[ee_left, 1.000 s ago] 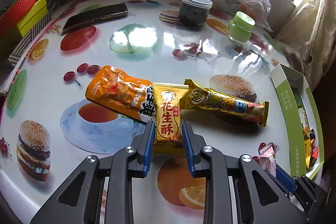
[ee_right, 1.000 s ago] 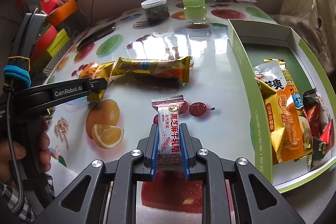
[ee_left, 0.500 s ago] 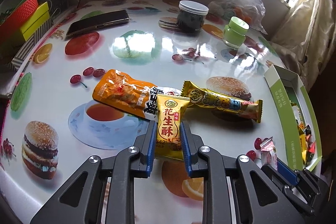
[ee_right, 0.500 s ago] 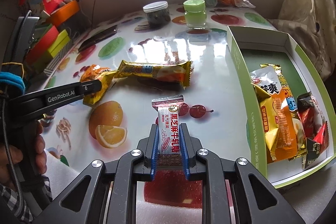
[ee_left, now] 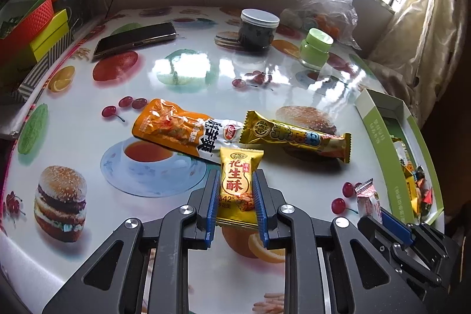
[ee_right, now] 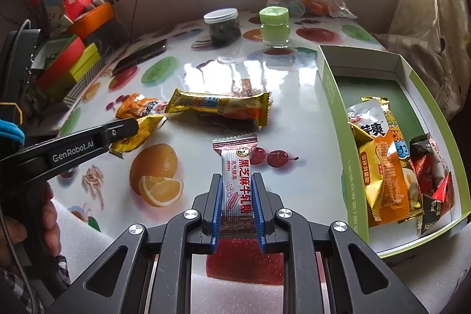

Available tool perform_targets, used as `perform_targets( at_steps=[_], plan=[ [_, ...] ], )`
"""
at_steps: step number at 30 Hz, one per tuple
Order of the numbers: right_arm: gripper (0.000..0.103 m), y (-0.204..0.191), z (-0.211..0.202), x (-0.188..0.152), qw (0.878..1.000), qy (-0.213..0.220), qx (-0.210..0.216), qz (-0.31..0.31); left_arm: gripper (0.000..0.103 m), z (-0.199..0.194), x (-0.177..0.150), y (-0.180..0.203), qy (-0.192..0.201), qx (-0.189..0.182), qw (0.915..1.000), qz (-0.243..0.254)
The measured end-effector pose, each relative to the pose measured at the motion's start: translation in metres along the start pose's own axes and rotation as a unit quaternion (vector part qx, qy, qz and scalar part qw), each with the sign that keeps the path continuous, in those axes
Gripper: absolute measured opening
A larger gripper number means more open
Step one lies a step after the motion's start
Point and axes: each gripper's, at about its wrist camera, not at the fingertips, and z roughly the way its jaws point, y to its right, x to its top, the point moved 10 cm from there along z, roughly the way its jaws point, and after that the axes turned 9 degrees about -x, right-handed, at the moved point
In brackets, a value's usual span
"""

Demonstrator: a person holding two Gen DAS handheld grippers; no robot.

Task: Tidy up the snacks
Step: 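Carry the peanut candy with the left tool into the box while the right tool carries the nougat bar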

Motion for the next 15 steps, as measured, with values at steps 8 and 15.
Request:
perform_targets(
  at_steps=[8, 15],
  plan=[
    [0.018, 0.002, -0.008, 0.000, 1.000, 0.008, -0.001, 0.003, 0.019, -0.005, -0.002, 0.005, 0.005, -0.006, 0.9999, 0.013],
    [0.018, 0.004, -0.009, -0.001, 1.000, 0.009, -0.001, 0.006, 0.045, 0.003, -0.010, 0.002, -0.009, -0.005, 0.9996, 0.028]
  ],
)
